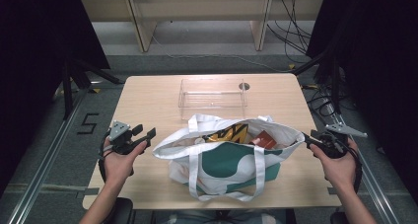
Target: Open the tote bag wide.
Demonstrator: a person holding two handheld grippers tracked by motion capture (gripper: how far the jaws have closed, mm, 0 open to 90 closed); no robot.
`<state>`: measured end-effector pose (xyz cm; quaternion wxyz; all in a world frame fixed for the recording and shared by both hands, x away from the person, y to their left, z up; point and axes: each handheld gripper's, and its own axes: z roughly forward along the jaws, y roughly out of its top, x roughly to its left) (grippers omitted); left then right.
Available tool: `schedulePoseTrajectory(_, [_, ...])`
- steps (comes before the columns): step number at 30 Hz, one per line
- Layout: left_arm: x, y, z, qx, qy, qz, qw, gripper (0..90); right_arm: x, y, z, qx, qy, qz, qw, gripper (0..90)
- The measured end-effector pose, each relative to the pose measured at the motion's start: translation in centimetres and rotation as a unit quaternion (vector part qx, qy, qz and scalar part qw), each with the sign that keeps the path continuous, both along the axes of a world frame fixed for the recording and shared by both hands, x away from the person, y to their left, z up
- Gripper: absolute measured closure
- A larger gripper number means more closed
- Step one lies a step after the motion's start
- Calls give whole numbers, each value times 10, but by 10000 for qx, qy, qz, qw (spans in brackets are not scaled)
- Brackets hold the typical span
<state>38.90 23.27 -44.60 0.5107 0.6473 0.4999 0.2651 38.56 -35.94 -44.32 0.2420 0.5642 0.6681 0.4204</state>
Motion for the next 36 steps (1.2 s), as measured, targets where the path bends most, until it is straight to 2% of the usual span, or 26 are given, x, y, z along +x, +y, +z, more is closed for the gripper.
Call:
schedulePoseTrajectory(1, [-1, 0, 2, -25, -30, -7, 10000, 421, 2, -2, -1, -130, -78, 56, 9999, 537])
schedulePoseTrajectory(2, [-2, 0, 6, -59, -88, -40, 9999, 423, 2, -3, -1, -159, -100, 77, 9998, 536])
schedulePoseTrajectory(4, [-6, 1, 15, -99, -183, -67, 9998, 425, 1, -1, 0, -75, -23, -17, 10000, 536])
schedulePoseTrajectory(5, [-7, 1, 18, -116, -206, -76, 9997, 427, 2, -3, 0, -136, -106, 38, 9998, 536])
schedulePoseTrajectory(9, [-17, 2, 36, -252, -382, -189, 9988, 451, 3, -4, 0, -183, -93, 50, 9998, 535])
schedulePoseTrajectory(11, [-25, -1, 48, -333, -555, -343, 9973, 474, 4, -3, 0, -162, -117, 75, 9998, 534])
schedulePoseTrajectory(12, [-29, -3, 54, -341, -598, -419, 9967, 484, 2, 1, 1, -40, -8, -52, 10000, 535])
schedulePoseTrajectory(14, [-35, -8, 63, -441, -656, -647, 9948, 493, 3, 0, 0, -101, -59, -32, 9999, 534])
schedulePoseTrajectory(15, [-37, -10, 66, -479, -655, -733, 9940, 506, 3, 1, 1, 7, -12, -30, 10000, 534])
schedulePoseTrajectory(16, [-39, -13, 69, -537, -658, -846, 9928, 506, 3, 1, 1, 7, -12, -30, 10000, 533])
schedulePoseTrajectory(17, [-41, -17, 72, -558, -661, -942, 9918, 518, 5, -2, 0, -169, -66, 88, 9998, 533])
schedulePoseTrajectory(19, [-46, -24, 77, -515, -691, -1077, 9904, 519, 5, -3, -1, -181, -97, 40, 9998, 532])
schedulePoseTrajectory(22, [-54, -34, 86, -424, -752, -1315, 9875, 519, 5, -4, -1, -138, -126, 120, 9998, 531])
schedulePoseTrajectory(26, [-64, -48, 95, -401, -875, -1614, 9822, 520, 5, -4, -1, -164, -108, 96, 9998, 530])
schedulePoseTrajectory(27, [-66, -52, 97, -378, -908, -1717, 9802, 521, 5, -2, -1, -150, -69, 18, 9999, 529])
schedulePoseTrajectory(29, [-70, -59, 99, -350, -930, -1869, 9773, 525, 5, -2, -1, -64, -69, 83, 9999, 529])
schedulePoseTrajectory(30, [-71, -63, 99, -317, -938, -1962, 9755, 530, 3, 1, 0, -10, 34, -30, 10000, 529])
schedulePoseTrajectory(32, [-74, -72, 99, -310, -912, -2135, 9722, 533, 3, 1, 0, 1, 49, -45, 10000, 528])
schedulePoseTrajectory(34, [-75, -83, 97, -231, -877, -2347, 9678, 538, 4, -1, 0, -92, -22, 19, 10000, 528])
schedulePoseTrajectory(36, [-75, -91, 95, -163, -843, -2486, 9648, 543, 4, -1, -1, -108, 0, -3, 9999, 528])
